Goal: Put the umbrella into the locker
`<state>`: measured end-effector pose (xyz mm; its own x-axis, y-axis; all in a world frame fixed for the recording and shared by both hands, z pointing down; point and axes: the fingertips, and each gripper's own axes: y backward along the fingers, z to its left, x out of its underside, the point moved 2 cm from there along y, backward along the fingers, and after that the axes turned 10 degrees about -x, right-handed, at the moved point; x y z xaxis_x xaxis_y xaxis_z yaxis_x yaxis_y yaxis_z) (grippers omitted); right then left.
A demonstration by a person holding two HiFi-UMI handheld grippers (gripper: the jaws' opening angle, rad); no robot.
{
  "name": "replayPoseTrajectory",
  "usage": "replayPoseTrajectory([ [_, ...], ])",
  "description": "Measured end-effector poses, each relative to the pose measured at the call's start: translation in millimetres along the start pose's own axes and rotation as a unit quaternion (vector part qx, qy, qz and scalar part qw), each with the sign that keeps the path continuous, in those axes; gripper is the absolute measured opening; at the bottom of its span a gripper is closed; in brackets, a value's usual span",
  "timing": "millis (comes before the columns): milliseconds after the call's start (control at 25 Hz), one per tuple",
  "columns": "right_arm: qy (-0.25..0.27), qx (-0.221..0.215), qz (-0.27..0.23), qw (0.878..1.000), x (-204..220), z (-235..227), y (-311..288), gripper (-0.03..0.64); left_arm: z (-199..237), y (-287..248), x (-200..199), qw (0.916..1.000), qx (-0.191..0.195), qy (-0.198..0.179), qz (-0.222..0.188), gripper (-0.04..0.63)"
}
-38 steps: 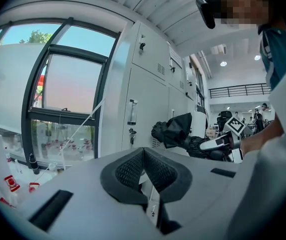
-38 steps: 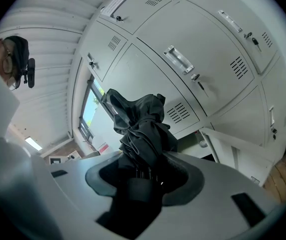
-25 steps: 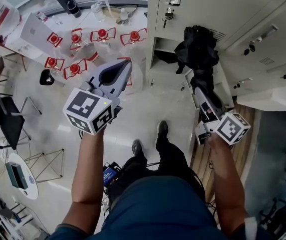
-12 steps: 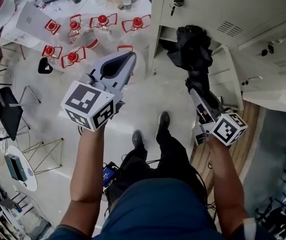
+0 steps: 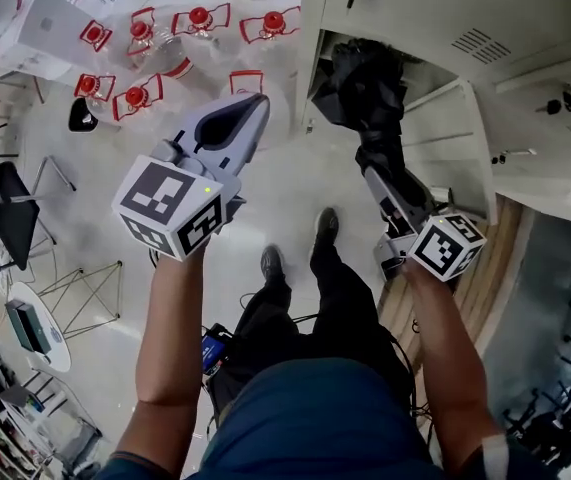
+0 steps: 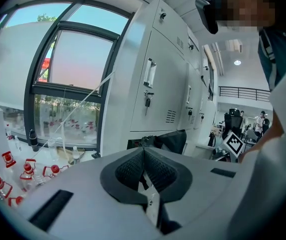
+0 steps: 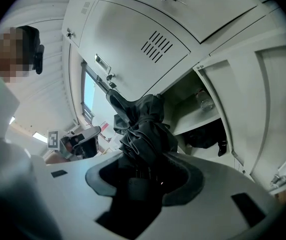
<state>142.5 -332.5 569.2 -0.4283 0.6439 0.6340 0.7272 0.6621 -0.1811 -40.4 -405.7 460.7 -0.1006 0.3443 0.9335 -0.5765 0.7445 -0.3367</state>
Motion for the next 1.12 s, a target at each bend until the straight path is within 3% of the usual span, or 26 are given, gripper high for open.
replayPoseTrajectory([
  [400,-0.012,0.025,0.004,1.0,3.8,-47.1,-30.2,0.209,15.6,-21.1,25.7,0.9997,-0.004,0.02,0.009,0.018],
  [680,-0.019,0.072,-0.016,0.997,-12.2,-112.6,-57.7,0.209,22.1,-33.9,43.2,0.9994,-0.011,0.027,0.018,0.018],
  [960,-0.003,0.144,-0.029,0.989,-15.8,-184.2,-105.6,0.209,31.8,-51.7,69.2,0.9986,-0.019,0.037,0.033,0.018],
  [1120,0.027,0.159,-0.035,0.986,-24.1,-206.1,-126.7,0.209,33.9,-54.6,82.1,0.9979,-0.024,0.043,0.041,0.018],
])
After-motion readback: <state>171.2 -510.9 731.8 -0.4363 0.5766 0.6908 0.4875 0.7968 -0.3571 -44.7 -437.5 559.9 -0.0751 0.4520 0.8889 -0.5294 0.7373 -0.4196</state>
